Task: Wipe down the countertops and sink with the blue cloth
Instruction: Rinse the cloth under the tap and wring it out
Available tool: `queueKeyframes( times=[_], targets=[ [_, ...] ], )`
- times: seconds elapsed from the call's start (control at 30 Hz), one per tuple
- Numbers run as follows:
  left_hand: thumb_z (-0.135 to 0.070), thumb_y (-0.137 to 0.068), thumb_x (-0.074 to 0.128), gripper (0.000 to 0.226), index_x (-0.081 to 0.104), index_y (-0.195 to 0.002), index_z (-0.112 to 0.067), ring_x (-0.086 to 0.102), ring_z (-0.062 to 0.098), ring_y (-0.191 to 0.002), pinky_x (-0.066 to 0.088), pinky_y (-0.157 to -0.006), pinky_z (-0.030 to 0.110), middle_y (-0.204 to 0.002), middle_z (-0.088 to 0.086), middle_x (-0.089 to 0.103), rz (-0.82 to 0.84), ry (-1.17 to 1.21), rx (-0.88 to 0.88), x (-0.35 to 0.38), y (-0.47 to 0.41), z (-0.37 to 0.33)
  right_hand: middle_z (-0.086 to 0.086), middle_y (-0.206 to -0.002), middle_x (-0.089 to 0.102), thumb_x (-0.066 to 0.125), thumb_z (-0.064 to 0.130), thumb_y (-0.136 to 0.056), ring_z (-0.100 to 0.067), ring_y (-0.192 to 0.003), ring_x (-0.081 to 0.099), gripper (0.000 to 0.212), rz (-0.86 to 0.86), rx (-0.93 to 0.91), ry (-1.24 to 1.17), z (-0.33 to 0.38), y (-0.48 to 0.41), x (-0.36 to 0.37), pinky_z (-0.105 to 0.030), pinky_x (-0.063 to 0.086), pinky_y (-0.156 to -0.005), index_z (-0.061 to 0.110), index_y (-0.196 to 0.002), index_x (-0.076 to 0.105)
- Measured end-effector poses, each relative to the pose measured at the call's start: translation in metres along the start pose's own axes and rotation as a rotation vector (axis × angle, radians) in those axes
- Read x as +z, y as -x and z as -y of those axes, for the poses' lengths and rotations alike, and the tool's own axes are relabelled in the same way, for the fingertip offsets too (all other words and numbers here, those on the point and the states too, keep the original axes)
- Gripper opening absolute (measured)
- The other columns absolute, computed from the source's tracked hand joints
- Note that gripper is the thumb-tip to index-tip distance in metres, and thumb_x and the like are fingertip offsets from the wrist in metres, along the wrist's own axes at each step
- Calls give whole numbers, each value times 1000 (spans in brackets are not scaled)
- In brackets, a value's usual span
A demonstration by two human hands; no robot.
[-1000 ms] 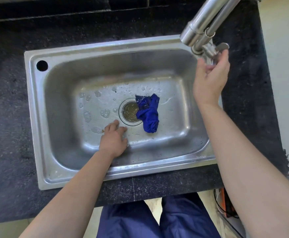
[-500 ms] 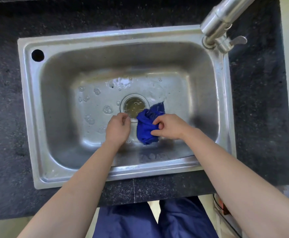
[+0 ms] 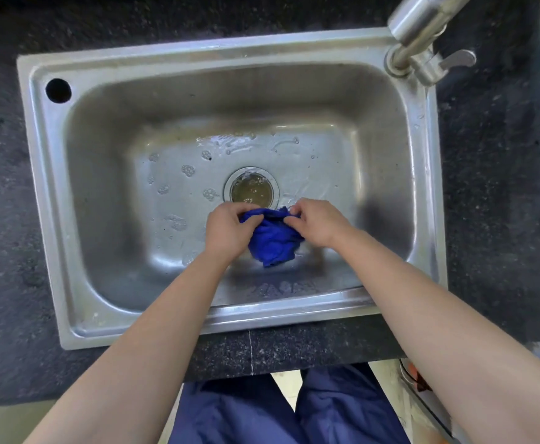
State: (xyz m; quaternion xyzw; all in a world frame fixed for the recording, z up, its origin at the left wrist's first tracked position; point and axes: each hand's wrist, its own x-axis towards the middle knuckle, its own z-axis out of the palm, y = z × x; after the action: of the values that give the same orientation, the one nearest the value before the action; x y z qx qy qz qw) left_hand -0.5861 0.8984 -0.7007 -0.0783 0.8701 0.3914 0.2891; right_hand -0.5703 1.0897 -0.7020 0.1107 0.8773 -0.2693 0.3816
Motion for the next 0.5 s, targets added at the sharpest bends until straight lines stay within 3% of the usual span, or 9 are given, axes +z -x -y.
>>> queueKeyframes(
  times=[0.1, 0.17, 0.23, 0.33, 0.37, 0.43, 0.5],
  targets=[
    [-14, -85, 72, 18, 77, -100, -23, 65, 8, -89, 51, -84, 22, -100, -3, 71, -136, 128, 80, -20, 6, -9, 2, -92, 54, 63, 43, -94, -19, -85, 56, 18, -150, -89, -143, 9, 3, -21, -29, 40, -75, 26, -91, 56],
    [-9, -84, 69, 23, 74, -97, -28, 62, 0, -83, 49, -75, 14, -99, -6, 70, -199, 197, 98, -35, 7, -20, 1, -97, 52, 66, 42, -93, -14, -87, 55, 20, -312, -203, -287, 19, 9, -39, -27, 41, -81, 25, -89, 57],
    [-5, -77, 64, 29, 72, -92, -29, 62, 2, -81, 50, -75, 17, -93, -11, 69, -286, 200, 155, -55, 7, -35, 4, -95, 54, 66, 41, -93, -7, -88, 55, 19, -447, -310, -407, 30, 17, -57, -23, 42, -84, 25, -86, 58],
    [-4, -72, 60, 29, 64, -91, -25, 56, -3, -74, 47, -69, 16, -83, -17, 63, -456, 236, 236, -91, 6, -52, 13, -77, 56, 63, 39, -93, -4, -76, 54, 17, -584, -320, -663, 37, 25, -80, -35, 54, -80, 32, -82, 53],
    [-2, -72, 60, 31, 62, -94, -24, 54, -4, -72, 45, -66, 14, -82, -15, 62, -475, 260, 254, -100, 6, -54, 11, -75, 55, 61, 37, -95, -7, -75, 55, 18, -607, -317, -729, 38, 27, -83, -38, 57, -77, 33, -82, 50],
    [1, -72, 56, 34, 62, -97, -21, 54, -1, -73, 43, -66, 14, -84, -12, 61, -450, 199, 313, -110, 8, -51, 0, -79, 55, 57, 31, -98, -13, -78, 59, 19, -613, -324, -814, 39, 30, -81, -33, 58, -71, 30, -85, 45],
    [4, -73, 53, 34, 67, -98, -15, 57, 5, -79, 46, -74, 19, -91, -7, 65, -360, -27, 391, -108, 10, -35, -1, -77, 58, 56, 28, -98, -14, -75, 62, 17, -587, -277, -879, 36, 29, -67, -30, 57, -68, 29, -87, 43]
  ],
)
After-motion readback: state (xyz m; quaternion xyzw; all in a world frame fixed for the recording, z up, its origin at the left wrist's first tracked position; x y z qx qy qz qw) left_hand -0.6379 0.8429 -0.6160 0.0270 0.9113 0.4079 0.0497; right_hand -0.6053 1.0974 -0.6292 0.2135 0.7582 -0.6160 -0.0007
